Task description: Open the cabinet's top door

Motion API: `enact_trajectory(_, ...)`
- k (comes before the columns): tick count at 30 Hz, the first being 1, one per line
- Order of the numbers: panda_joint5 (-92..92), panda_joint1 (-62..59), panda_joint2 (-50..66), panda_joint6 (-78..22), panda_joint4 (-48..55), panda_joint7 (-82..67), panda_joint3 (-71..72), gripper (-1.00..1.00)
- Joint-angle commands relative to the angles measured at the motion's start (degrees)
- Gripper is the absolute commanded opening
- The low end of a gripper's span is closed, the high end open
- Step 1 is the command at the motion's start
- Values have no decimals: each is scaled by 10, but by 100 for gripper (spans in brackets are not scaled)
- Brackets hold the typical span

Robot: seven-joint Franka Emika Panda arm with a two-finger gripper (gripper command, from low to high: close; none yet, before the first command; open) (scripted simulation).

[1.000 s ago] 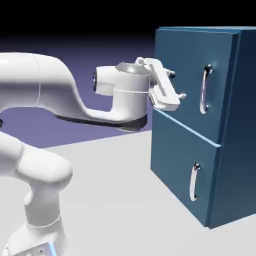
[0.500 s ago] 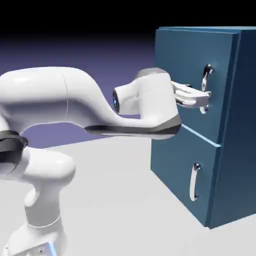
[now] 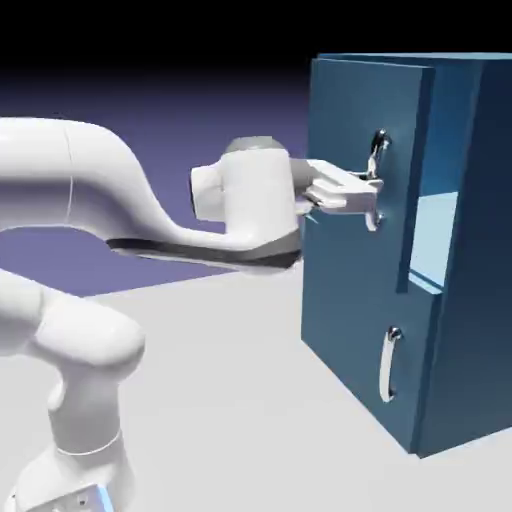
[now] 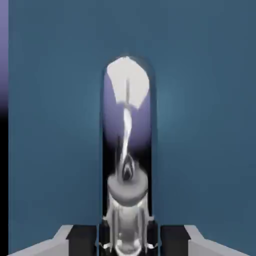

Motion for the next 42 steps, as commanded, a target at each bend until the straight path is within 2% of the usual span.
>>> enact_trajectory(1, 22, -19, -9, -9, -16, -9, 21, -100)
enact_trajectory(11, 267, -145, -126, -110, -146, -109, 218, -100)
enact_trajectory(23, 564, -140, -231, -283, -208, -201, 448, -100)
enact_trajectory(33, 775, -118, -207, -466, -162, -211, 656, -100)
enact_trajectory(42, 928, -190, -120, -643, -31, -195, 843, -100)
